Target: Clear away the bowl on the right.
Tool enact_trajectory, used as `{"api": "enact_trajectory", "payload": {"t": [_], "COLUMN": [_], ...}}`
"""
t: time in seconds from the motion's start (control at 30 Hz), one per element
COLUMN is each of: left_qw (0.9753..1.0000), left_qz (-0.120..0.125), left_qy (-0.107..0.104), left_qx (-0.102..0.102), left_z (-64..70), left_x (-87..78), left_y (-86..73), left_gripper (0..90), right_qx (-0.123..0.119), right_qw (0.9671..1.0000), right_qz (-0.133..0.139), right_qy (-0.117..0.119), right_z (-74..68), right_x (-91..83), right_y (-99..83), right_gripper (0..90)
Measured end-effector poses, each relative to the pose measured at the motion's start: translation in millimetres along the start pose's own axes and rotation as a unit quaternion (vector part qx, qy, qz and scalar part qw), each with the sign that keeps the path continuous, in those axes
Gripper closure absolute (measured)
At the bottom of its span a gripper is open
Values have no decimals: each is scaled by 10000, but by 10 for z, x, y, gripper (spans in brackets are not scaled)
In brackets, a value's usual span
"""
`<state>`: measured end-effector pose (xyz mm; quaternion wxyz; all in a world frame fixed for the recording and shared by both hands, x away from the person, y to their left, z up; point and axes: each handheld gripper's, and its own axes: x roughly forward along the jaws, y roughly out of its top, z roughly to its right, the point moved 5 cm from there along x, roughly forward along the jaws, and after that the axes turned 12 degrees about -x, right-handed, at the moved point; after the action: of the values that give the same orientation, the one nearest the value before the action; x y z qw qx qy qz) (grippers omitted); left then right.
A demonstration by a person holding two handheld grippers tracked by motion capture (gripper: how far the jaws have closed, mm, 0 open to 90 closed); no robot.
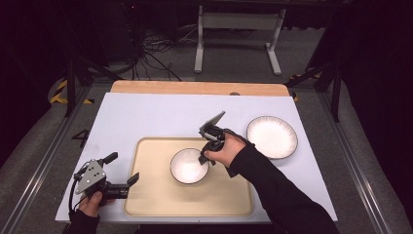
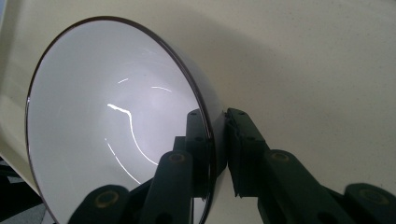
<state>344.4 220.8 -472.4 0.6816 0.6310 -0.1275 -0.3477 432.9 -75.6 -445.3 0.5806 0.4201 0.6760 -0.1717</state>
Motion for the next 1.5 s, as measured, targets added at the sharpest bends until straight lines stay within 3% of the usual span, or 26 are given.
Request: {"api": "enact_trajectory", "payload": {"t": [0.33,0.67,0.97,1.17,1.3,1.43,1.47,1.5], "left_qw": [10000,10000,10000,10000,10000,10000,10000,10000], "left_qz": [-7,5,1,-4,-3,4,1,-3], "left_qy": [9,0,9,15,14,7,22,19], "left_qx": [9,-7,-3,0,0,-9,0,3], "left_z": [1,-1,0,-4,-4,-3,-4,-4], "left_x": [1,4,3,4,6,9,7,7], "left_y": [0,0,0,1,2,2,2,2], "left_gripper": [2,1,1,2,1,2,1,1], "right_qx": [115,37,-191,-338,-570,-821,-821,-1026], "right_qw": [9999,10000,9982,9942,9882,9790,9790,9700], "right_qz": [-52,42,531,961,1349,1797,1797,2121], "right_qy": [71,19,-219,-330,-455,-511,-511,-605], "right_z": [39,8,-73,-121,-168,-192,-192,-189], "right_x": [33,-25,-219,-334,-425,-498,-498,-533], "right_y": [-32,-28,9,26,12,9,9,5], "right_gripper": [802,707,641,601,567,486,486,474]}}
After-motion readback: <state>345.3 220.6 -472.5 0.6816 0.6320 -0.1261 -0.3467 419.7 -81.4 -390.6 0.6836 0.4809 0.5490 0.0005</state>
